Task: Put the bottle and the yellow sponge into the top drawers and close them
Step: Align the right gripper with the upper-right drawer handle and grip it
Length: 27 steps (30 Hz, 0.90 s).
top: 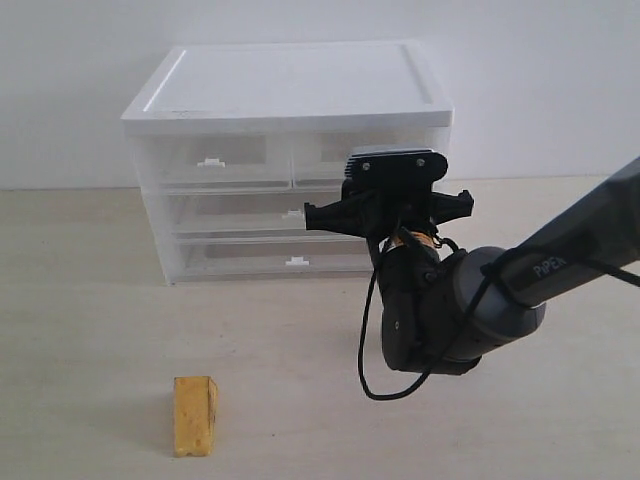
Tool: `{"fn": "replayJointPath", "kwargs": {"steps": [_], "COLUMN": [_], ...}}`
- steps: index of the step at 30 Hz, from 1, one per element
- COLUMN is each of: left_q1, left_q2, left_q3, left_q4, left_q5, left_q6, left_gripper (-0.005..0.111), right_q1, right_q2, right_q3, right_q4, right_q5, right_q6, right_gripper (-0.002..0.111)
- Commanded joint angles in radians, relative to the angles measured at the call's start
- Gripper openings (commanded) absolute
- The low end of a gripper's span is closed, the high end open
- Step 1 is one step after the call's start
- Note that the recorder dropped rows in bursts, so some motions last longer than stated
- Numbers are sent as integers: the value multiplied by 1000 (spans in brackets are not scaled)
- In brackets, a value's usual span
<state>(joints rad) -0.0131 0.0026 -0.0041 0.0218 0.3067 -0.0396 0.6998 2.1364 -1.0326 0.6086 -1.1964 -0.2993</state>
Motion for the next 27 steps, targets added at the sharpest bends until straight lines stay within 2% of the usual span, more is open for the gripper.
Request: {"fn": "replayJointPath", "kwargs": {"steps": [1, 27], "left_q1": [4, 4], "left_q2": [-3, -3], "left_q3": [4, 4], "left_q4": [-6, -6], "left_q5": [1, 1], "left_q6": [6, 6], "left_gripper": [4, 4], "right_q1": [-5, -2], "right_q2": [4, -23], "right_q3": [-9, -9], "right_q4": [-10, -46], "right_q5": [-25, -11], "right_q6": [-7, -7], "right_gripper": [41, 41]}}
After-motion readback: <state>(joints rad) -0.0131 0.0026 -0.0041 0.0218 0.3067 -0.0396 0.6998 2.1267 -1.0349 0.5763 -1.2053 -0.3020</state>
